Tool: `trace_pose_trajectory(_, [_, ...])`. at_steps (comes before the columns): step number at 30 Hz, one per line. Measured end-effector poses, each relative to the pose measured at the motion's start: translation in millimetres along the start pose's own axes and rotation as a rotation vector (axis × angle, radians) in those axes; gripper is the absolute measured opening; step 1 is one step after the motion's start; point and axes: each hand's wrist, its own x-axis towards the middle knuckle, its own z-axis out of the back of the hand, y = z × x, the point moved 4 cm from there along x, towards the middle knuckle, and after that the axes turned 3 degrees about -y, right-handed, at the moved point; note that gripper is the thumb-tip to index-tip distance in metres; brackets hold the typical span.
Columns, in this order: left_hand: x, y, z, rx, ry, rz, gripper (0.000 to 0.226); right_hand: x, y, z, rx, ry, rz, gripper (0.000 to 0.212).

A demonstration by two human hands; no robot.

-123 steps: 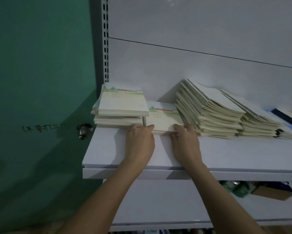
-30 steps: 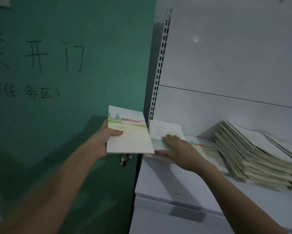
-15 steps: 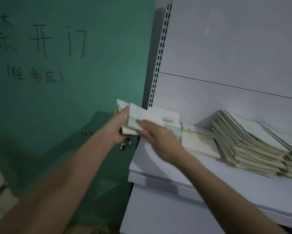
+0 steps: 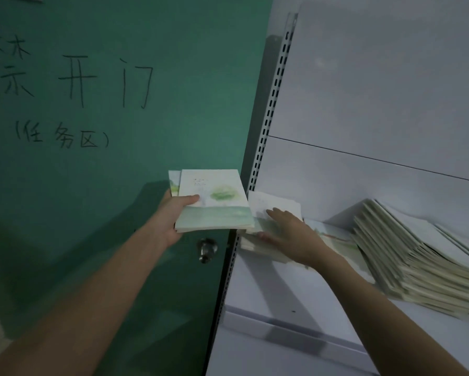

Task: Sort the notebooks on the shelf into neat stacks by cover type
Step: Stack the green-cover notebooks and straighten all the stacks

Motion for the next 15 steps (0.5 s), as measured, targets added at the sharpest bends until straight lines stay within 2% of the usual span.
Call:
trace_pose_trajectory(2, [7,1,5,-0.002,-0.009,-0.002,0.049,4,2,-6,-0.077,0.003,0.003,0.073])
trace_pose_trajectory(6, [19,8,12,-0.015,-0.006,0.024,0.050,6,6,-4,-0.182,-0.081,0.006,0.052])
trace_pose_trajectory(8, [22,10,13,-0.010,0.002,0.035,0.050,10,-2,-1,-0.040,-0.164,-0.084,0.050])
trace_pose_trajectory(11, [27,14,14,-0.001,0.024,0.044,0.050,16,-13,9,0.381,-0.367,-0.274,0.078])
trace_pose_trajectory(13, [28,17,9,0.031,0.046,0.051,0.047,20,-5,18,0.501,-0.468,-0.296,0.081])
trace_pose_trajectory(15, [28,18,-1,0.065,0.063,0.068,0.040,17,18,26,0.543,-0.559,-0.254,0.075])
